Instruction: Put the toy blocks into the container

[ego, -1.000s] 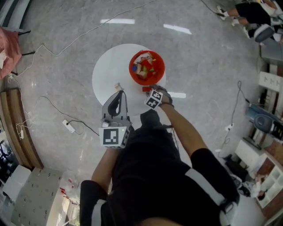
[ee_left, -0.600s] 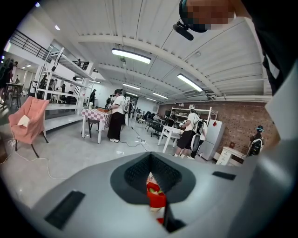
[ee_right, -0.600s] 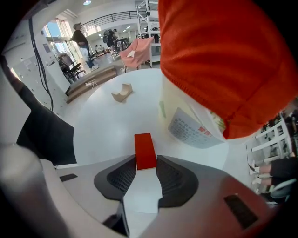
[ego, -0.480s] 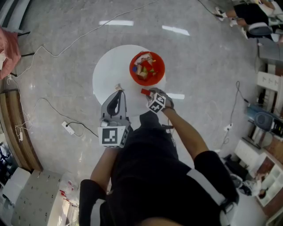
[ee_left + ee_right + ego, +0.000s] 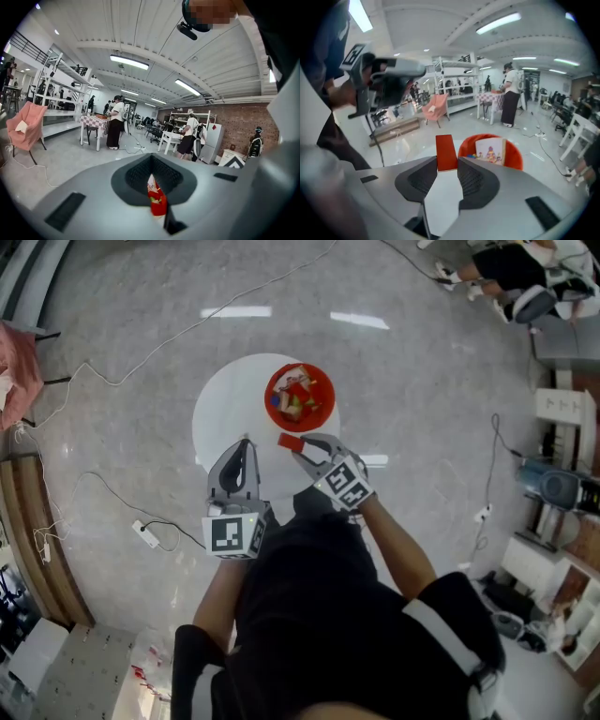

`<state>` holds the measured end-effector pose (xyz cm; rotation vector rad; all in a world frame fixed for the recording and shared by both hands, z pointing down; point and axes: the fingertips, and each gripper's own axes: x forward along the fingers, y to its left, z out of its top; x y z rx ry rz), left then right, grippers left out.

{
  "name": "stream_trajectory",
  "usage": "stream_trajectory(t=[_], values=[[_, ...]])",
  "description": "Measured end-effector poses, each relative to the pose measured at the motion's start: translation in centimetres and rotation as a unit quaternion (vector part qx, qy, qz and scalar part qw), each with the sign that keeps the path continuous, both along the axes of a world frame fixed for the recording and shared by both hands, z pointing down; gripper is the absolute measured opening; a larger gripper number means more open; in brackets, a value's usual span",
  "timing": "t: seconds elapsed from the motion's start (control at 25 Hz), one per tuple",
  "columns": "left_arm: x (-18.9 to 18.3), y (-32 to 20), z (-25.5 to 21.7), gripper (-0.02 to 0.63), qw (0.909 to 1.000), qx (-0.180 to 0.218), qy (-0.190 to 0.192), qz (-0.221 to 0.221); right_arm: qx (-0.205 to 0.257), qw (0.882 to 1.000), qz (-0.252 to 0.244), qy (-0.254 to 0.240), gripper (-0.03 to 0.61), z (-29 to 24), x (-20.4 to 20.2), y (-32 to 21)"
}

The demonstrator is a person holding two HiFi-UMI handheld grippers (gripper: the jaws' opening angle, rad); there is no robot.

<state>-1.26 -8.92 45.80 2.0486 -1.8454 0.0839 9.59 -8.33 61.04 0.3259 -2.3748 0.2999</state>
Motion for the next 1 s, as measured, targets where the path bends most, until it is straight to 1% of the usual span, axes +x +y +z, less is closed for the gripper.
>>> stream_trajectory(t=[0.04, 0.08, 0.12, 0.2, 0.28, 0.36, 0.4, 0.48, 0.6, 0.72, 0.8, 0.88, 0.96, 1.0], values=[[0.1, 0.0, -0.2, -0.002, 1.0000, 0.006, 0.002, -0.001, 0.009, 0.999, 0.028, -0.015, 0.132, -0.9, -0.1, -1.5], [0.2, 0.0, -0.5, -0.002, 0.9999, 0.012, 0.003, -0.003, 0.014, 0.998, 0.052, -0.020, 0.132, -1.1, -0.1, -2.9], [0.3, 0.1, -0.8, -0.002, 0.9999, 0.014, 0.005, -0.007, 0.016, 0.997, 0.071, -0.013, 0.132, -0.8, 0.1, -4.2], [0.4, 0.4, -1.0, -0.002, 0.9999, 0.009, 0.003, -0.012, 0.011, 0.995, 0.098, 0.026, 0.132, 1.2, 0.8, -6.3], [0.4, 0.9, -1.0, -0.002, 0.9999, 0.010, -0.004, -0.011, 0.004, 0.990, 0.120, 0.080, 0.132, 3.4, 1.8, -7.7], [0.3, 1.2, -1.1, -0.002, 0.9998, 0.014, -0.011, -0.011, -0.005, 0.984, 0.134, 0.121, 0.132, 4.9, 2.5, -8.3], [0.2, 1.3, -1.1, -0.002, 0.9997, 0.014, -0.012, -0.013, -0.009, 0.982, 0.137, 0.133, 0.132, 5.4, 2.7, -8.5], [0.0, 1.6, -0.9, -0.002, 0.9997, 0.010, -0.012, -0.021, -0.013, 0.980, 0.135, 0.146, 0.132, 6.0, 2.9, -8.5], [-0.2, 1.9, -0.9, -0.002, 0.9995, 0.007, -0.008, -0.029, -0.006, 0.980, 0.134, 0.150, 0.132, 6.4, 3.1, -8.2], [-0.5, 2.1, -1.3, -0.002, 0.9994, 0.006, -0.011, -0.032, 0.004, 0.981, 0.138, 0.138, 0.132, 5.2, 3.1, -8.0], [-0.8, 2.2, -1.7, -0.002, 0.9993, 0.012, -0.013, -0.032, 0.019, 0.984, 0.138, 0.108, 0.128, 3.1, 2.4, -7.9], [-1.3, 2.4, -1.6, -0.002, 0.9992, 0.015, -0.012, -0.034, 0.044, 0.987, 0.141, 0.062, 0.061, 0.1, 1.0, -7.8], [-1.8, 2.5, -1.4, -0.002, 0.9991, 0.019, -0.014, -0.036, 0.070, 0.987, 0.145, 0.008, -0.002, -3.4, -0.7, -7.6], [-2.1, 2.6, -1.5, -0.002, 0.9990, 0.021, -0.015, -0.038, 0.079, 0.986, 0.147, -0.021, -0.002, -5.1, -1.7, -7.3]])
